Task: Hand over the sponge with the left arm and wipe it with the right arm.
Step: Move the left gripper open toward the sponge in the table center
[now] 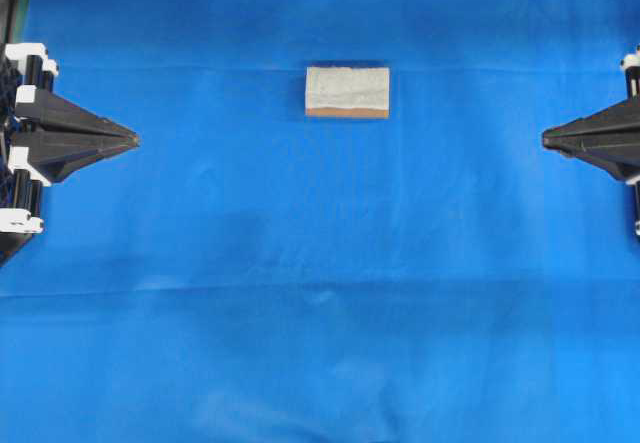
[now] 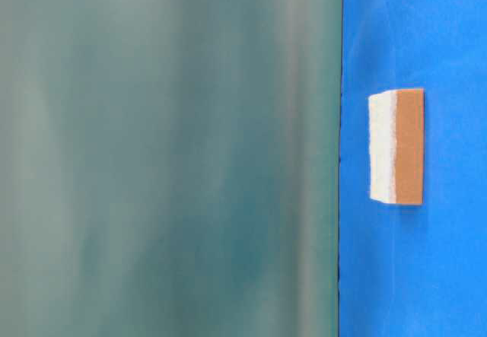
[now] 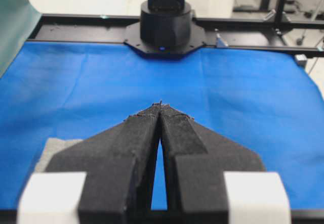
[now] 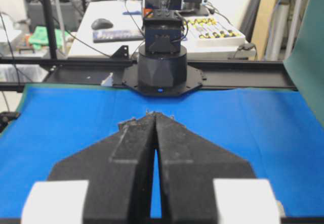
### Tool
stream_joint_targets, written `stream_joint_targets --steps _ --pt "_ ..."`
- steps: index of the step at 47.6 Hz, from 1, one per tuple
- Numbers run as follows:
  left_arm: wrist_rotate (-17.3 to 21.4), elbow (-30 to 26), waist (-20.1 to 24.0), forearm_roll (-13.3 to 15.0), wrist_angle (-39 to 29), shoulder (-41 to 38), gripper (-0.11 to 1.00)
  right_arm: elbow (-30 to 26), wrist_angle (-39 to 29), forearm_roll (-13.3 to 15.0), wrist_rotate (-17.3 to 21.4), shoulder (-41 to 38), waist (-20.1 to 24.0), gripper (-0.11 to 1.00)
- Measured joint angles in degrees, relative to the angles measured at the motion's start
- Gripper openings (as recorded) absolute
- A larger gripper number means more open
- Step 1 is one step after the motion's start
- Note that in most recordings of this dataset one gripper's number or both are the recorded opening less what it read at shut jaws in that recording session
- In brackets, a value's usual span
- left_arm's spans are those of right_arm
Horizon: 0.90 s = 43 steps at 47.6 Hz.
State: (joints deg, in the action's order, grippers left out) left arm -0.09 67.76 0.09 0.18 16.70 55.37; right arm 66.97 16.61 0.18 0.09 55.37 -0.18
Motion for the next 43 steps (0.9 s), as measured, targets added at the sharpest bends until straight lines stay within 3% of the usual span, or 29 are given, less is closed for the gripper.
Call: stream_joint_targets --steps 14,28,32,40,43 --pt "2.11 -1.58 3.69 1.41 1.14 -6.24 0.00 -1.05 -3.78 0.00 -0.26 -1.85 0.00 0.01" --pt "3.16 -7.03 10.46 1.32 2.29 -22.06 0.04 -1.23 -4.48 0.00 -0.26 -2.72 -0.70 0.00" --pt "4.22 -9.76 12.04 1.41 2.20 -27.69 0.23 -1.23 -4.83 0.00 -0.26 -2.72 -1.23 0.00" --pt "7.65 -16.08 13.18 1.41 2.11 -39.64 0.74 -1.23 -5.80 0.00 -0.26 -2.72 -2.46 0.00" --pt "9.58 -18.19 13.36 1.41 2.11 -43.42 0.87 -1.23 -5.89 0.00 -0.26 -2.81 -2.55 0.00"
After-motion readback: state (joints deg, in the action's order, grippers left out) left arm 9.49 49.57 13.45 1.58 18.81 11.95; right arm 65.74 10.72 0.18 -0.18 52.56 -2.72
